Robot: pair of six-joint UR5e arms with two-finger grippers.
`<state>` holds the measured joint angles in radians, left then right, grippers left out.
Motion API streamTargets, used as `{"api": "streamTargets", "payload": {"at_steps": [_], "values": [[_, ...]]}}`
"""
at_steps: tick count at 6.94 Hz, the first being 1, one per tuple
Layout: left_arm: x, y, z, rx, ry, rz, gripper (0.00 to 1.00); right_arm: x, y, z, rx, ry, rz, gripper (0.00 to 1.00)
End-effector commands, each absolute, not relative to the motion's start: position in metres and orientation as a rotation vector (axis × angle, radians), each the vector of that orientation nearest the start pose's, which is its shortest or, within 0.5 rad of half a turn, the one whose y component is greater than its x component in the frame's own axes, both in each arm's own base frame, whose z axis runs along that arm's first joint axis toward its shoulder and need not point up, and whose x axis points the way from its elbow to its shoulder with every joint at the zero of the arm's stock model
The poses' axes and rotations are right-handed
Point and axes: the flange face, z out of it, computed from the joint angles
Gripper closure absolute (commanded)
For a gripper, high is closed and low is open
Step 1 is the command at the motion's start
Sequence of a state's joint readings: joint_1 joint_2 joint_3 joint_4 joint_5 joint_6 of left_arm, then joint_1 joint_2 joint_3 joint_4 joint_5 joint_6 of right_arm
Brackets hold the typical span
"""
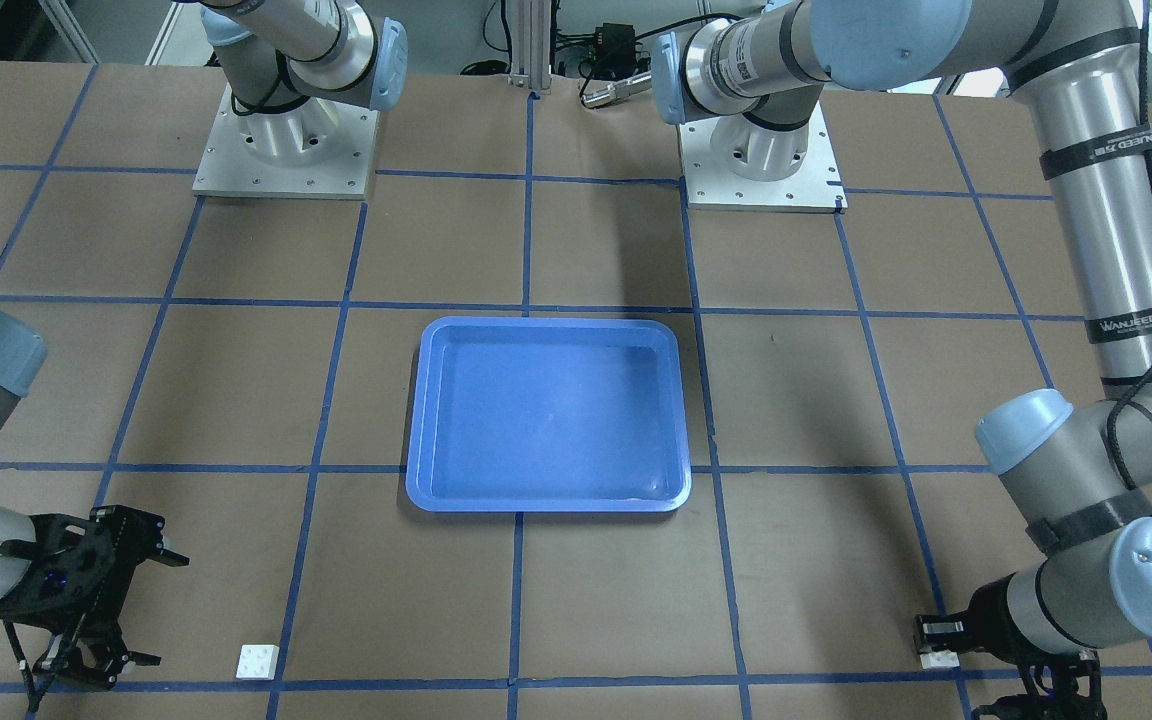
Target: Assemble white blocks and place on blue tray
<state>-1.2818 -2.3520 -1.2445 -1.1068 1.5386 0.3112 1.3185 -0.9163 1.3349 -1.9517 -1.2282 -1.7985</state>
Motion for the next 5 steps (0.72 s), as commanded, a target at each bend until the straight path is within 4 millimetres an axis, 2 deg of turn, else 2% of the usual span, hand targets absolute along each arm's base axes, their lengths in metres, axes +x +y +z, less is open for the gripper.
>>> {"api": "streamTargets", "payload": {"at_steps": [1, 2, 3, 4, 5], "values": [[0.06, -0.749, 0.225, 0.094, 3.194, 0.017, 0.74, -0.016, -0.753, 0.222, -2.045, 2.028, -0.427, 0.0], [0.019, -0.736, 0.244, 0.147, 3.265, 0.028, 0.74, -0.013, -0.755, 0.205, -2.005, 1.991, -0.466, 0.0], [-0.013, -0.707, 0.25, 0.188, 3.285, 0.107, 0.74, -0.013, -0.757, 0.201, -2.011, 1.972, -0.479, 0.0], [-0.043, -0.662, 0.254, 0.228, 3.288, 0.164, 0.77, -0.01, -0.759, 0.191, -1.998, 1.942, -0.506, 0.0], [-0.07, -0.631, 0.262, 0.159, 3.283, 0.164, 0.79, -0.008, -0.762, 0.182, -1.972, 1.923, -0.535, 0.0]]}}
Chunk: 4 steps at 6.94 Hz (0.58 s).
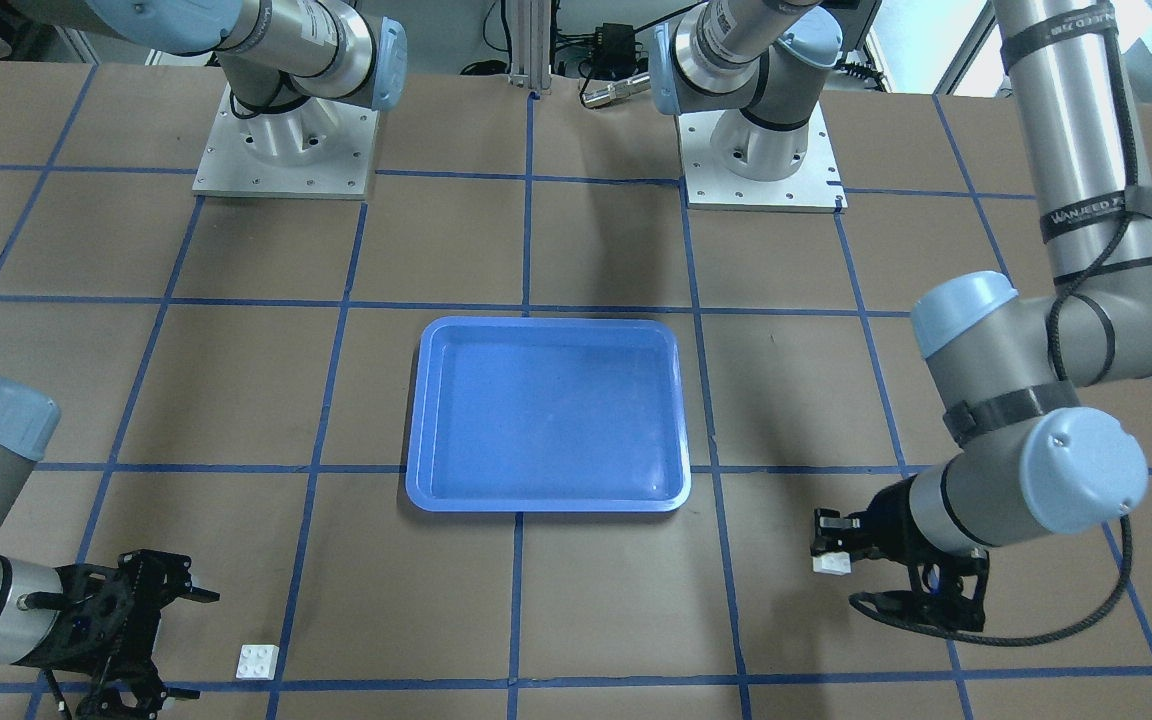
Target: Assemble white blocks and place on blue tray
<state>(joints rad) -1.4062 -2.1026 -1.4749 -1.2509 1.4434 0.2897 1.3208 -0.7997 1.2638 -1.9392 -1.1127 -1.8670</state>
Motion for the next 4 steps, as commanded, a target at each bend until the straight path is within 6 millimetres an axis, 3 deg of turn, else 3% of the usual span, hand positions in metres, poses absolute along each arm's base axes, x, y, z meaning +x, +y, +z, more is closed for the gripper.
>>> {"api": "streamTargets", "payload": {"at_steps": [1, 2, 3, 4], "values": [[-0.121, -0.612, 0.281, 0.126, 3.271, 0.131, 0.79, -0.008, -0.762, 0.178, -1.985, 1.908, -0.536, 0.0], [-0.184, -0.593, 0.295, 0.186, 3.254, 0.097, 0.79, -0.008, -0.765, 0.174, -2.004, 1.884, -0.549, 0.0], [-0.238, -0.572, 0.286, 0.134, 3.255, 0.088, 0.79, -0.008, -0.769, 0.175, -2.0, 1.878, -0.571, 0.0], [-0.267, -0.548, 0.265, 0.106, 3.254, 0.062, 0.79, -0.008, -0.772, 0.171, -1.99, 1.874, -0.581, 0.0]]}}
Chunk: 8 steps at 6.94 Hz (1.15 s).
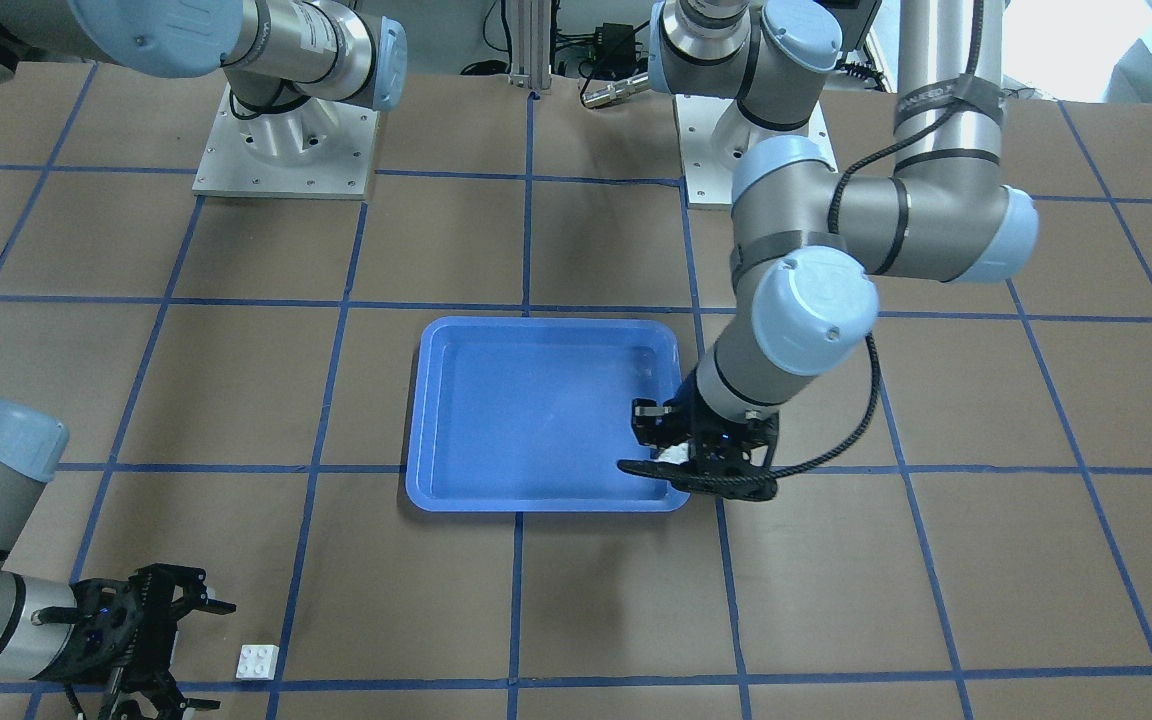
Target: Assemble white blocks and place on blue tray
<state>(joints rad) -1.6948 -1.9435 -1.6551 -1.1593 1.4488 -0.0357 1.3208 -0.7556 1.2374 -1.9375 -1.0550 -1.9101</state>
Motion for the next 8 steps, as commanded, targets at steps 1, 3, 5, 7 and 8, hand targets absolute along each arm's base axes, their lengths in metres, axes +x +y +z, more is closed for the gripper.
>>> {"api": "streamTargets", "payload": {"at_steps": [1, 3, 5, 7, 8], "values": [[-0.29, -0.52, 0.24, 0.016, 3.259, 0.048, 0.79, -0.008, -0.772, 0.169, -1.985, 1.872, -0.578, 0.0], [-0.335, -0.48, 0.209, -0.043, 3.277, -0.05, 0.79, -0.004, -0.772, 0.165, -1.943, 1.873, -0.594, 0.01], [-0.338, -0.463, 0.199, -0.015, 3.215, -0.045, 0.79, 0.0, -0.772, 0.161, -1.923, 1.865, -0.595, 0.0], [-0.334, -0.468, 0.199, -0.012, 3.215, -0.051, 0.79, 0.0, -0.772, 0.157, -1.918, 1.864, -0.593, 0.13], [-0.328, -0.471, 0.197, 0.007, 3.212, -0.044, 0.79, 0.0, -0.772, 0.157, -1.918, 1.864, -0.593, 0.23]]}}
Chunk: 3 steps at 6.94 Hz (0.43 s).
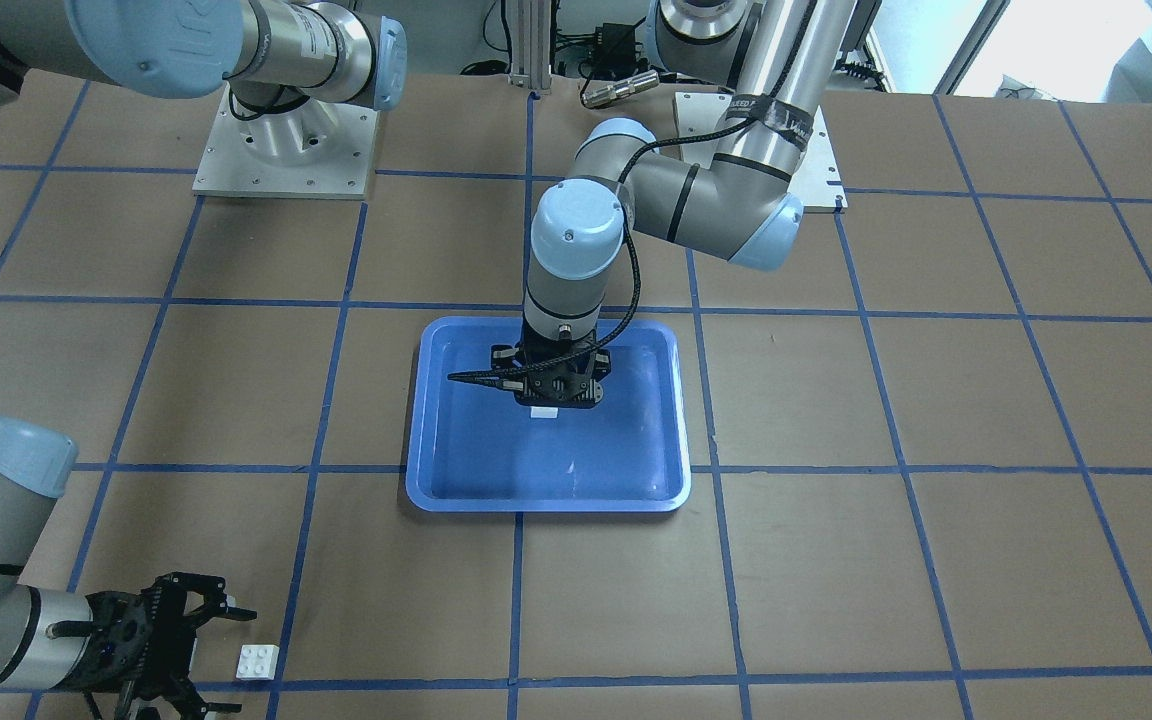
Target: Assemble white blocks and place on blue tray
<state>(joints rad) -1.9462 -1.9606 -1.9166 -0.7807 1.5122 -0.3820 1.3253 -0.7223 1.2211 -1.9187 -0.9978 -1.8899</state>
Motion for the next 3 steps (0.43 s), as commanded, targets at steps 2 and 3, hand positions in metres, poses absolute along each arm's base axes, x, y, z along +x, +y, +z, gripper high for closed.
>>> {"api": "streamTargets", "payload": {"at_steps": [2, 3], "values": [[-0.313, -0.48, 0.197, -0.037, 3.209, -0.042, 0.79, 0.0, -0.772, 0.158, -1.918, 1.865, -0.594, 0.26], [-0.308, -0.481, 0.195, -0.05, 3.206, -0.036, 0.79, -0.001, -0.772, 0.158, -1.918, 1.868, -0.59, 0.35]]}}
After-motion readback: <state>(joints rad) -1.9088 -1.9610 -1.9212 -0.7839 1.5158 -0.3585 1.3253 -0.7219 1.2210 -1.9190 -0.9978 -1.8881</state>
